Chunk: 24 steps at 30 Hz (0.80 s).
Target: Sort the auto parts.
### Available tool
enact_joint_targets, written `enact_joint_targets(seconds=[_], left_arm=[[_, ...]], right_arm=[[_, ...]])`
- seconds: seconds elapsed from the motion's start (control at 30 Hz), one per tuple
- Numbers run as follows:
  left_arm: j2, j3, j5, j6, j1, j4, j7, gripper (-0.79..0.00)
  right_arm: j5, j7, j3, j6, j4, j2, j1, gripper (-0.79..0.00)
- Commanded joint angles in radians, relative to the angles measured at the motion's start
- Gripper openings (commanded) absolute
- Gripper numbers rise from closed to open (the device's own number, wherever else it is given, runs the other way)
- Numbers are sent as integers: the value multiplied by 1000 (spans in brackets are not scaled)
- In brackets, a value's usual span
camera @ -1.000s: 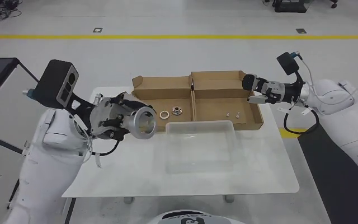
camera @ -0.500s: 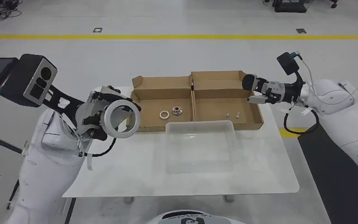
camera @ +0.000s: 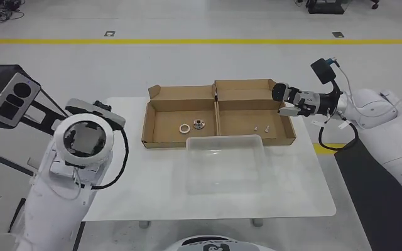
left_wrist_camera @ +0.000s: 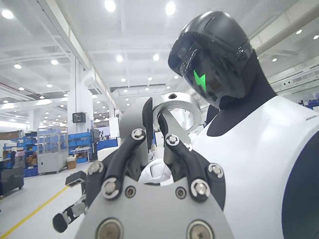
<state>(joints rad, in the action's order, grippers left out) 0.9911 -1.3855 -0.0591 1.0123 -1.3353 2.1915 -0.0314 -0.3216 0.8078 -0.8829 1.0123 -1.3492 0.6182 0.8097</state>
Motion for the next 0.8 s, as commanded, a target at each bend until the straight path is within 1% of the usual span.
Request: enact_joint_targets(seconds=[0.0,0.1,0.2,0.47,0.63,0.77], left_arm=[[5,-7,-5,0,-11,7,20,-785],[13,-18,-11,0,-26,13,52,-785],[18,-29,-1,0,-31,12,46,-785],[19,-51,41,0,-37,-9,-72,-785],[12,-73,91,0,-44,-30,-183,-785],[7,-90,99,0,-57,-33,-226,-785]], right_arm=[[0,0,0,0,0,0,0,0],[0,0,0,0,0,0,0,0],[0,0,0,0,0,0,0,0],[0,0,0,0,0,0,0,0],[0,0,0,0,0,0,0,0],[0,0,0,0,0,0,0,0]])
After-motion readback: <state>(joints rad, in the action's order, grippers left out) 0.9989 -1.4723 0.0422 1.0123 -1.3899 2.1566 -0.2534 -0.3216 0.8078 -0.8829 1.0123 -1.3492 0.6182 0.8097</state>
